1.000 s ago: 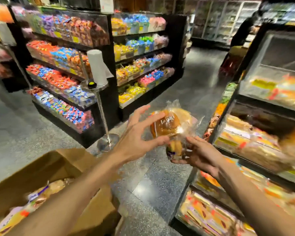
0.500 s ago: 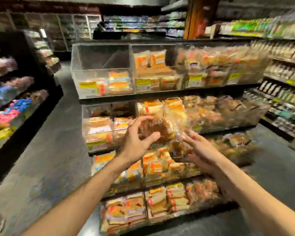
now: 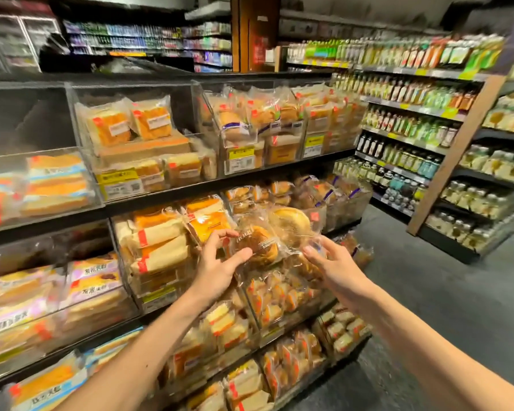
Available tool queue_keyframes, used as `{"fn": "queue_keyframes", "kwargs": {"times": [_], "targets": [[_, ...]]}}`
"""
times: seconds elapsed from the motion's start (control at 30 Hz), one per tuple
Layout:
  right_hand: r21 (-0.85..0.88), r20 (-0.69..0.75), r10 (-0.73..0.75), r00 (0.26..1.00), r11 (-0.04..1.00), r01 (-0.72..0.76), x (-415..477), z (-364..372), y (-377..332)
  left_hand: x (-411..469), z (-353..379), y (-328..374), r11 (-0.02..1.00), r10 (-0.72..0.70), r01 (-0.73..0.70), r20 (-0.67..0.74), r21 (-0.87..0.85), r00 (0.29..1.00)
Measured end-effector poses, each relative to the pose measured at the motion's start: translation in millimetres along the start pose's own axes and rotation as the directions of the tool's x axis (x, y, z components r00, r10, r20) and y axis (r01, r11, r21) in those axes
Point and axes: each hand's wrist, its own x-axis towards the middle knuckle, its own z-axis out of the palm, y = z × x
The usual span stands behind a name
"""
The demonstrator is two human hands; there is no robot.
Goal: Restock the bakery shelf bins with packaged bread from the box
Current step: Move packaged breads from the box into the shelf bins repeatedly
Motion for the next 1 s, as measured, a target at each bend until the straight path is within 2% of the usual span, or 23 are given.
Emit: {"fn": "queue_keyframes", "kwargs": {"times": [0.1,0.2,0.37,0.53,0.67,0.8,1.0], "targets": [[0.012,0.015,0.064,0.998,0.998,-0.065,45.1,-15.5,1.3,38.5,16.1,-12.4,0.999,-0.024,0.027,0.056,-0.044,0.998],[-0.013,0.022,0.071,0.997,0.997,-0.07,82.9,-30.4,5.2,70.1,32.2,-29.8,0.998,-0.028,0.024,0.092,0.053,0.995],[-0.036,0.169,0.219,0.961,0.976,-0.216,127.5,-63.5,24.5,97.0,62.5,-52.8,0.968,-0.047,0.029,0.068,0.249,0.997],[-0.114,0.296,0.311,0.903,0.95,-0.29,176.5,-111.8,43.5,115.9,90.5,-69.1,0.961,-0.098,0.068,0.101,0.267,0.99],[-0.218,0.4,0.31,0.862,0.946,-0.239,226.8,-146.6,37.2,141.2,108.9,-69.0,0.932,-0.082,0.081,-0.012,0.354,0.997],[-0.283,0.501,0.306,0.81,0.942,-0.181,275.2,-196.4,25.8,167.6,132.6,-62.1,0.913,-0.1,0.159,-0.173,0.375,0.98],[-0.162,0.427,0.321,0.846,0.947,-0.278,333.7,-260.8,5.8,234.6,186.8,-60.5,0.829,-0.064,0.153,-0.179,0.539,0.982]]}}
